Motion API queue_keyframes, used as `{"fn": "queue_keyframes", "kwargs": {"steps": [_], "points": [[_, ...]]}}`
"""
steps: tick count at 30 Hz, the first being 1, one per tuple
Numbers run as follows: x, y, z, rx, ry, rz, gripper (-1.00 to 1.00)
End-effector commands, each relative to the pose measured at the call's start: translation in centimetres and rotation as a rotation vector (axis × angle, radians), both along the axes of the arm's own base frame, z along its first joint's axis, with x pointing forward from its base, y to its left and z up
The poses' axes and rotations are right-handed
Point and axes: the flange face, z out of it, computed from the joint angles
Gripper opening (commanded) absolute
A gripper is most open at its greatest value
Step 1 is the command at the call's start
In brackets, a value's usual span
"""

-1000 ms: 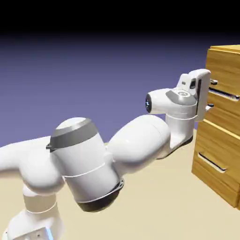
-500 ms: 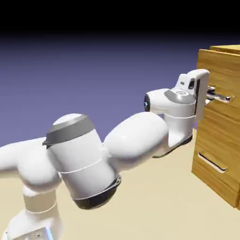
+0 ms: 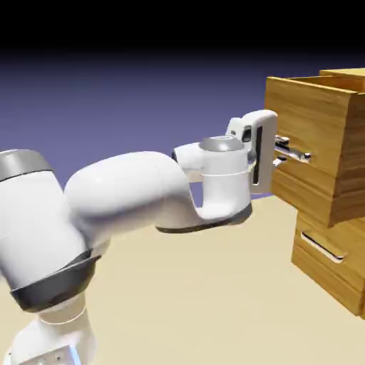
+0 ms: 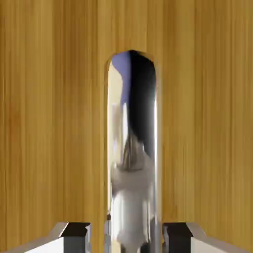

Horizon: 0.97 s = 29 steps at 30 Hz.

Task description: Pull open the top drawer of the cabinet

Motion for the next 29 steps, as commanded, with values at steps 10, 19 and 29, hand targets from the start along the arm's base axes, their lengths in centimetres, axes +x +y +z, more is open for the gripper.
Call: {"fn": "queue_keyframes", "kwargs": {"steps": [10,19,29], "points": [[-3.0,0.0,0.3,0.003,0.005,0.008,-1.00],[-11.1,0.0,0.3,0.002,0.005,0.008,-1.00],[-19.2,0.0,0.3,0.002,0.005,0.008,1.00]]}}
